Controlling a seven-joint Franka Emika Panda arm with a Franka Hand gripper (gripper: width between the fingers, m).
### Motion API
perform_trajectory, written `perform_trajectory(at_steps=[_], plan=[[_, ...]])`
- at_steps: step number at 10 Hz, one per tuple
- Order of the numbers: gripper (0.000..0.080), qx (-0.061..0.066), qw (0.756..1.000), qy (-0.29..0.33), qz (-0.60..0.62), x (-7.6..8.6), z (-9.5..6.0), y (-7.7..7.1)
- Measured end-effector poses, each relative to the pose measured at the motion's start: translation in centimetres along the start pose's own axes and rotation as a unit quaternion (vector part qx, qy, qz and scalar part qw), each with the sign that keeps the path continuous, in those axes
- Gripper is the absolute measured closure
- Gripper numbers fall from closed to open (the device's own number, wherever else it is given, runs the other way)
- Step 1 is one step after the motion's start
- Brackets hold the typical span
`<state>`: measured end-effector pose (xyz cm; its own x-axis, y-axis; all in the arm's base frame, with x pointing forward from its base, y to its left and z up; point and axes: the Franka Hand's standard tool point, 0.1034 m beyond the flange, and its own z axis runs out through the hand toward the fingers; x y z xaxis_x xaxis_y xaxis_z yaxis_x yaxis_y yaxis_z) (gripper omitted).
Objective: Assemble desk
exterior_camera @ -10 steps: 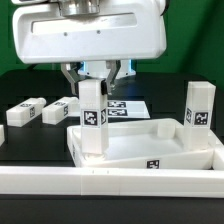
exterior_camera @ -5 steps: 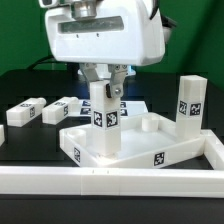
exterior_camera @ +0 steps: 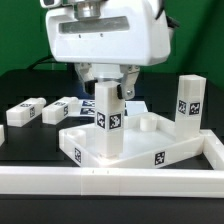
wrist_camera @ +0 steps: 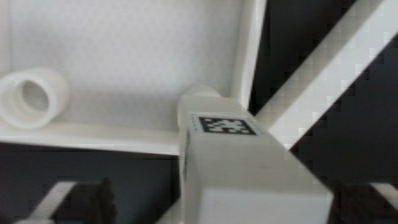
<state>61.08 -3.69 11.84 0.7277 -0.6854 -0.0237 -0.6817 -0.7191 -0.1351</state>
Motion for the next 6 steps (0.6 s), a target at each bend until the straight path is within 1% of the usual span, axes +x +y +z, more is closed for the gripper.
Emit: perform_trajectory(at_steps=[1, 3, 4, 6], plan=[[0.016, -0.001, 0.999, 0.0, -0.043, -0.12, 0.08, -0.1], [0.0151, -0.004, 0.99, -0.001, -0.144, -0.26, 0.27, -0.19], [0.0151, -0.008, 0.981, 0.0, -0.192, -0.29, 0.29, -0.25], [0.0151, -0.02, 0.953, -0.001, -0.302, -0.3, 0.4, -0.19]])
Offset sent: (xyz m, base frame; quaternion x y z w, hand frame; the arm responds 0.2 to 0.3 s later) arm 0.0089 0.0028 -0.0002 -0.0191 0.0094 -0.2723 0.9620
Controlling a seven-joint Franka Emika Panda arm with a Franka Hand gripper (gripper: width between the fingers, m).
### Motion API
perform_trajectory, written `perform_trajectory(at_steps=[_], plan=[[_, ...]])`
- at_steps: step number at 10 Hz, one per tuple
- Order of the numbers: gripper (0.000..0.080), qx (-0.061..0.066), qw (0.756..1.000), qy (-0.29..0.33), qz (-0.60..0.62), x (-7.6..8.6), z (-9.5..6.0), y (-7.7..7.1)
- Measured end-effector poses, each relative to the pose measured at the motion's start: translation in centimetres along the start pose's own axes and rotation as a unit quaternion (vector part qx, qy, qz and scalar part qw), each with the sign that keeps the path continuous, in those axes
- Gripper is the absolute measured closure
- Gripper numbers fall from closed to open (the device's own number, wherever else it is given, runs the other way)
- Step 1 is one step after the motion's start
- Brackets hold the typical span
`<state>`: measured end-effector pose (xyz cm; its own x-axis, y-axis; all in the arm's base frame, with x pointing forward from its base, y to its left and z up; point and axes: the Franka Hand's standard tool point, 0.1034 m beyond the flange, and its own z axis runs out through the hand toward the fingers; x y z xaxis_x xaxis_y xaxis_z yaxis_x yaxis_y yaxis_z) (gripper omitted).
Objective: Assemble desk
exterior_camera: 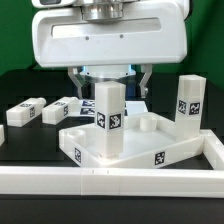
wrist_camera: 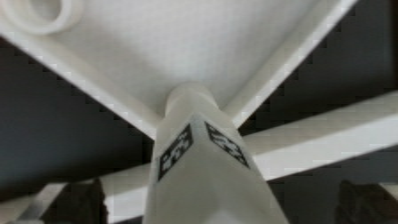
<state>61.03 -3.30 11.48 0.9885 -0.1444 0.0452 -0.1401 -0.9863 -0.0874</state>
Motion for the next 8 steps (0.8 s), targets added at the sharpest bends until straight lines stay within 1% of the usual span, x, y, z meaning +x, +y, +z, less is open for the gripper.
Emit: perform_trajectory(at_steps=[2, 3, 4, 5, 6, 8], plan=[[0.0151, -0.004, 0.998, -0.001, -0.059, 0.24, 0.0, 0.06], [0.0151, -0.014, 0.993, -0.002, -0.119, 0.27, -0.02, 0.15], [0.0151, -0.021, 0.989, -0.004, -0.144, 0.27, -0.03, 0.06], [0.0151, -0.03, 0.981, -0.005, -0.192, 0.33, -0.08, -0.16], [0.0151, -0.036, 0.973, -0.005, -0.23, 0.41, -0.17, -0.45], [0.0162, -0.036, 0.963, -0.007, -0.268, 0.38, -0.15, -0.3]])
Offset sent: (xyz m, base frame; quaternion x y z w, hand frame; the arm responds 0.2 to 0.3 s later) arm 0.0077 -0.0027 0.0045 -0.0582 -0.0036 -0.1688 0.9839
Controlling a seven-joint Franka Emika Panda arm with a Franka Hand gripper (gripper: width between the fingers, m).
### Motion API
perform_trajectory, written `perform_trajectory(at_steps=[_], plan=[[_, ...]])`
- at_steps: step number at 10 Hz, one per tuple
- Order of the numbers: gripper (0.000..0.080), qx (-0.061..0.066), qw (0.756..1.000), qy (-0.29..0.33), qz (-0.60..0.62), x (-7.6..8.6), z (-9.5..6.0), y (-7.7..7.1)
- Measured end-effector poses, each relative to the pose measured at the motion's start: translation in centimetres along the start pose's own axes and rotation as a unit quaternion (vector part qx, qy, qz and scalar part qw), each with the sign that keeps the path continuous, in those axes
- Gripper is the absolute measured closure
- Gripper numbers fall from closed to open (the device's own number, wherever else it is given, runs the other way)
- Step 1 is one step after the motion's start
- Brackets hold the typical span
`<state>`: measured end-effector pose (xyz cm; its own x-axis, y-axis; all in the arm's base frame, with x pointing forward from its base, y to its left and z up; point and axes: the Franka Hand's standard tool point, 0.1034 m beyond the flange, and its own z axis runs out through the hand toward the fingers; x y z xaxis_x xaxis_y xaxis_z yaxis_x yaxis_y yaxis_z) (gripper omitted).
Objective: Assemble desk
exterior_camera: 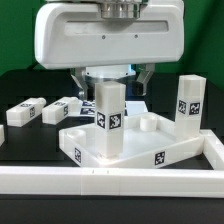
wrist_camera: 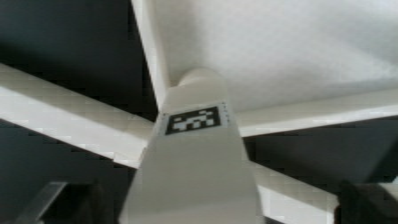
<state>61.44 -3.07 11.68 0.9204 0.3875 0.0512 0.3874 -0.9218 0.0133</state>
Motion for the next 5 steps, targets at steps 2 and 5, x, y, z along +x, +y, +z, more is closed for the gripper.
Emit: perform_trajectory(at_steps=[2, 5], plan=[[0.0348, 0.0, 1.0, 0.0, 0.0, -0.02, 0.04, -0.01], [0.051, 0.0, 1.0, 0.0, 0.001, -0.02, 0.06, 0.0]])
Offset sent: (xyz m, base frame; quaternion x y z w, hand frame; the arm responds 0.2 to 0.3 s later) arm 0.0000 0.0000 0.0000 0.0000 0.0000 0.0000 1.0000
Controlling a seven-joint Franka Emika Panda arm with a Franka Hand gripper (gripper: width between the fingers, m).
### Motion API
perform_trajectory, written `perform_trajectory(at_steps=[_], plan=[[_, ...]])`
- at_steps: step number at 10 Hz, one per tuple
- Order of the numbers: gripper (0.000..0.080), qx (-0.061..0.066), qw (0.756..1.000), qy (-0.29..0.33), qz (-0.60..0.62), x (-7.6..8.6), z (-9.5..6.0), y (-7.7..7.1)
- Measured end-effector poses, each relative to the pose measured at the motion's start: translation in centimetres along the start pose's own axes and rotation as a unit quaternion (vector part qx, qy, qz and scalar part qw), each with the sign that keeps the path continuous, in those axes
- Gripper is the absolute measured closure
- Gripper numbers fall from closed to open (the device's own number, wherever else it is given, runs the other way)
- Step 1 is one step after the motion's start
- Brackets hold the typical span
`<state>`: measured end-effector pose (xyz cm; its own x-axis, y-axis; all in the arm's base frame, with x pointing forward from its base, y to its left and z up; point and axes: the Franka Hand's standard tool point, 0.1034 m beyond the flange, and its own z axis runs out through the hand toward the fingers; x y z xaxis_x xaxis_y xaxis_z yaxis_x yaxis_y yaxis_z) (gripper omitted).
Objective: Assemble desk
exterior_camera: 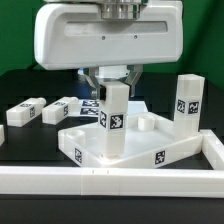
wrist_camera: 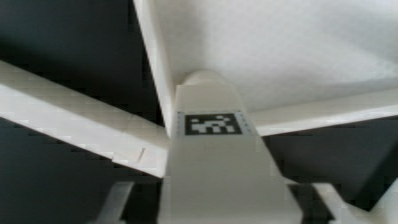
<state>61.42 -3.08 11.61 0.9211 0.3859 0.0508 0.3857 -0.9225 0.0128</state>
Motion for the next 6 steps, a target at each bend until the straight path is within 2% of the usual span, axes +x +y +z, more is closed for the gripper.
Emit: perform_trajectory(at_steps=[2, 4, 6], plan=[[0.051, 0.001, 1.0, 0.0, 0.015, 0.0, 0.0, 0.0], [0.051, 0.01, 0.991, 0.004, 0.133, 0.14, -0.01, -0.35], [0.0509, 0.013, 0.974, 0.003, 0.225, 0.22, 0.1, -0.84]])
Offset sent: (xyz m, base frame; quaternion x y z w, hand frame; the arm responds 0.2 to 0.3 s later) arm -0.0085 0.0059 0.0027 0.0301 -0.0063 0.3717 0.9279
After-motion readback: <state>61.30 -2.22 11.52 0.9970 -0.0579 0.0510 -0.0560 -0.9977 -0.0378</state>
